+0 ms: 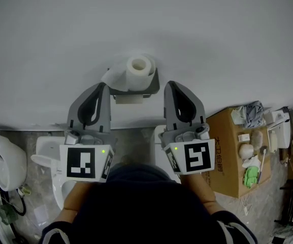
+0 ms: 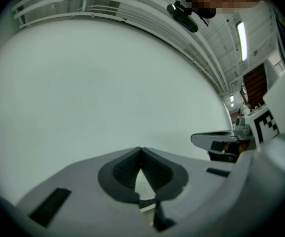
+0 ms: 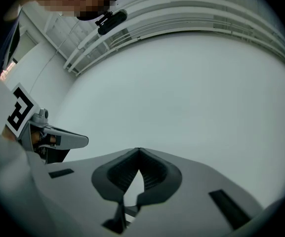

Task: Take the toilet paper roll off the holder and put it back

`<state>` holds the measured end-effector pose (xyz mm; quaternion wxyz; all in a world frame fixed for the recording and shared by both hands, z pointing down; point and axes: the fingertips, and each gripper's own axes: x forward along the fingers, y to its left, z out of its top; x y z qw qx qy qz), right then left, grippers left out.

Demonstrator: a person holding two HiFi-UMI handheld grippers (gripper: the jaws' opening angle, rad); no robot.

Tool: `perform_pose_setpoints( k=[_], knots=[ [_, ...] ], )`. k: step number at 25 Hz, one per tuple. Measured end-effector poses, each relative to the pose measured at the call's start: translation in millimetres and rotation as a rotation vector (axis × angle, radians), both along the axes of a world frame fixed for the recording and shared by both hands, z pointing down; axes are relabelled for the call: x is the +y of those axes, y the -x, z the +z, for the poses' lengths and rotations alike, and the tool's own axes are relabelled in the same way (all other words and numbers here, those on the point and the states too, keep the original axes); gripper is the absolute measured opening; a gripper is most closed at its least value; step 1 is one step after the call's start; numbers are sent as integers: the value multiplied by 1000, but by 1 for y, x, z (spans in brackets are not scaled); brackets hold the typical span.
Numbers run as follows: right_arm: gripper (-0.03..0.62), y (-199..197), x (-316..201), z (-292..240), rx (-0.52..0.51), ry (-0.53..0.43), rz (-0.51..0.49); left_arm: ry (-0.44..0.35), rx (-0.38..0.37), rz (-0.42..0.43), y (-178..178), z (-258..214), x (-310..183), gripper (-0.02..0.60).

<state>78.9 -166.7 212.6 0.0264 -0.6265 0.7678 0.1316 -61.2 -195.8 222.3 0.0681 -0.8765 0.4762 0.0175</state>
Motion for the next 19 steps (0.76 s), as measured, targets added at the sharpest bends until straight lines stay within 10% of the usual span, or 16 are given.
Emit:
perform_pose_setpoints(
  k=[19],
  knots=[
    [15,12,16,11,13,-6,95,-9,13,107,8,15,2,2]
  ],
)
